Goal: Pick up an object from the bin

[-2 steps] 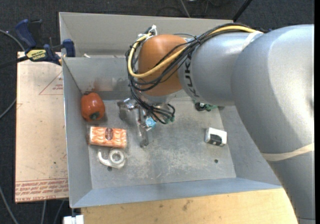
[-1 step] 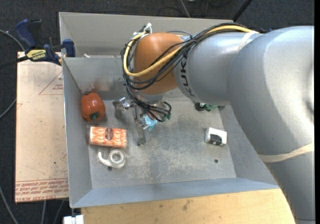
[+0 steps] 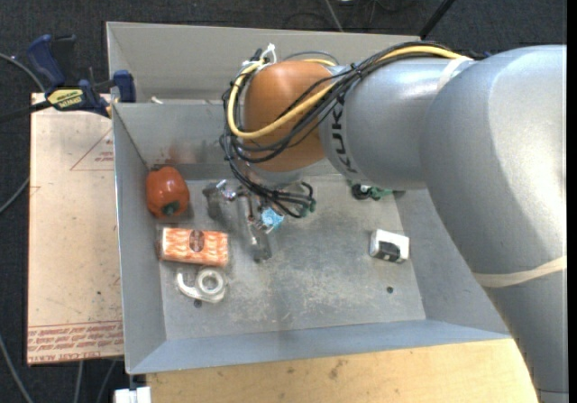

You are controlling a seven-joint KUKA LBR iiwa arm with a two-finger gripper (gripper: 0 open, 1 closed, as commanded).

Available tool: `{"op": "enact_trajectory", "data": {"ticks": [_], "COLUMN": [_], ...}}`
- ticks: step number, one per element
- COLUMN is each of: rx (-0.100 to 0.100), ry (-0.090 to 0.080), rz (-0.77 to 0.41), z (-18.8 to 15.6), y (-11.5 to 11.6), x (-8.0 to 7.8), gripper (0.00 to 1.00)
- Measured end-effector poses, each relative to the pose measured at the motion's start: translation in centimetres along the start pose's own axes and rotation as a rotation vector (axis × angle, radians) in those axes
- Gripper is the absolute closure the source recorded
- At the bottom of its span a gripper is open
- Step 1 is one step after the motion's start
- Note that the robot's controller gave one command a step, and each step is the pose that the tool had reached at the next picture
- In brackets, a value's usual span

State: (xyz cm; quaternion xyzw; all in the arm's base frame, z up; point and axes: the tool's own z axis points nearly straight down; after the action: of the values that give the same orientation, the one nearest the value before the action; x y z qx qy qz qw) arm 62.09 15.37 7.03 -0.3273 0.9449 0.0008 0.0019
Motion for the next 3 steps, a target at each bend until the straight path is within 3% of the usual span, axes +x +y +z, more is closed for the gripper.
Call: {"op": "enact_trajectory", "data": {"ticks": [1,2,3], "rx": [0.002,-0.002,0.000], "ry": [0.002,0.009,0.002], "rz": [-0.080,-0.266,-0.486], "z": [0.0,0.0,0.1], "y": [2.5,3.4,6.2], "x": [-1.3,-2.6,-3.2], "gripper": [0.00,0.00,0.00]}}
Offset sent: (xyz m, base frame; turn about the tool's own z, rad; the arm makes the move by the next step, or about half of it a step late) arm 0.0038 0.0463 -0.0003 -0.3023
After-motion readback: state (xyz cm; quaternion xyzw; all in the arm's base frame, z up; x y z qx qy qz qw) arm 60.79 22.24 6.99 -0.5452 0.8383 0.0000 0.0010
